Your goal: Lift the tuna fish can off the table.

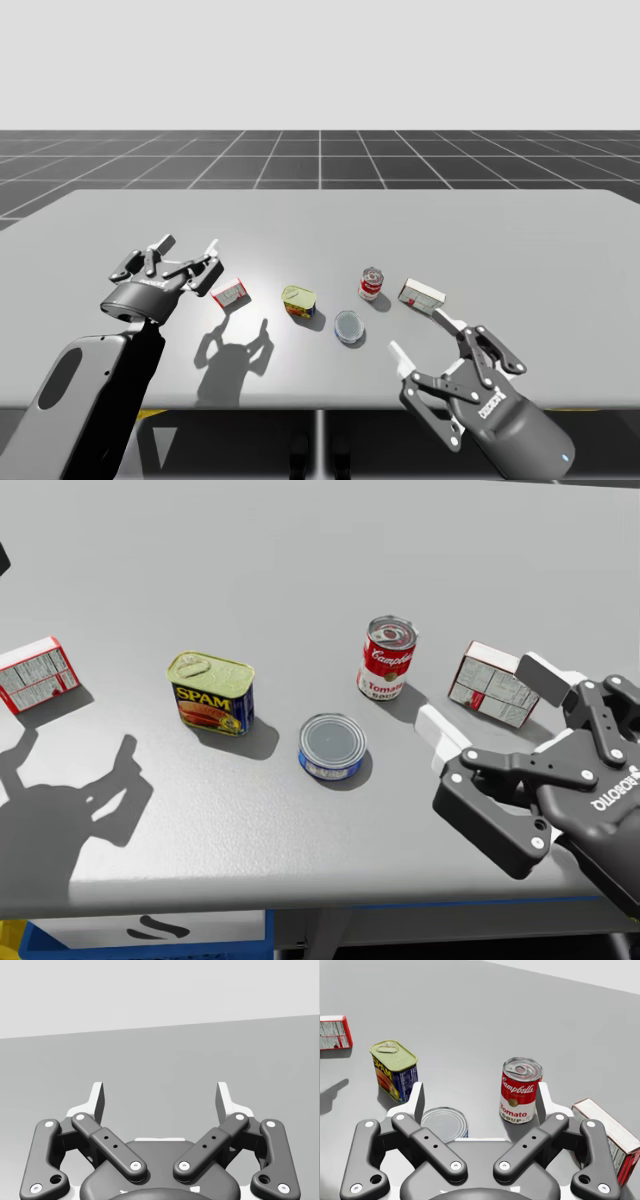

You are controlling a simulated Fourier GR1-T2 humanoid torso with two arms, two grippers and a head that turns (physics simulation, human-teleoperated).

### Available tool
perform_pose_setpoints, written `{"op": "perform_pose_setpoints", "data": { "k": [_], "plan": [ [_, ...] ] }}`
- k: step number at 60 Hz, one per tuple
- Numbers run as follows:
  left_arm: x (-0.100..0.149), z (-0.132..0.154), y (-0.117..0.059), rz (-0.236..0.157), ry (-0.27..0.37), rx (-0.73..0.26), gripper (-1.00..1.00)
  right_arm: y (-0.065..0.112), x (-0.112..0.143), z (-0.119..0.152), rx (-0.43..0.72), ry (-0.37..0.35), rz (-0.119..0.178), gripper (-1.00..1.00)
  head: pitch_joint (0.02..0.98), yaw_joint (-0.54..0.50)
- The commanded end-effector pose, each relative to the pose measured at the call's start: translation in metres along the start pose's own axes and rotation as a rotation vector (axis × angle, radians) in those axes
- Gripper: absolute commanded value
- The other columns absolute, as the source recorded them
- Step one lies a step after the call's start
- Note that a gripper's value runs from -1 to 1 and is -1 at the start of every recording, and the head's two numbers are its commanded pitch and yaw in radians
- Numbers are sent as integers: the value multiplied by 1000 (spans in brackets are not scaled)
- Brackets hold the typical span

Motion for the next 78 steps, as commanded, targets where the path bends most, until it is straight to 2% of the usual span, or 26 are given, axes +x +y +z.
{"op": "perform_pose_setpoints", "data": {
  "k": [1, 5, 28, 40, 44, 45, 46, 60, 66, 70, 78],
  "plan": [
    [0, 0, 0, 2, 0, -1, -1000, 11, -21, -4, 55, 54, -3, -1000, 900, -99],
    [0, 0, 0, 2, 0, -1, -1000, 14, -30, -10, 77, 81, -18, -1000, 900, -95],
    [0, 0, 1, 3, -1, 2, -1000, 24, -59, -40, 101, 154, -39, -1000, 901, -91],
    [0, 0, 1, -5, -3, 5, -1000, 28, -74, -54, 86, 201, -26, -1000, 902, -95],
    [0, 0, 1, -4, -3, 4, -1000, 30, -79, -59, 71, 194, 2, -1000, 901, -97],
    [0, 0, 1, -2, -3, 2, -1000, 31, -81, -63, 65, 207, -14, -1000, 901, -96],
    [0, 0, 1, -2, -3, 2, -1000, 32, -81, -64, 63, 209, -17, -1000, 901, -96],
    [1, 0, 0, 0, -2, 1, -1000, 36, -90, -80, 46, 221, -23, -1000, 901, -87],
    [1, 0, 0, 6, 0, -4, -1000, 38, -92, -86, 40, 227, -11, -1000, 902, -87],
    [1, 0, 0, 10, 0, -6, -1000, 40, -95, -91, 30, 224, 8, -1000, 902, -86],
    [1, 1, 0, 8, -1, -7, -1000, 42, -97, -101, 12, 229, 15, -1000, 902, -85]
  ]
}}
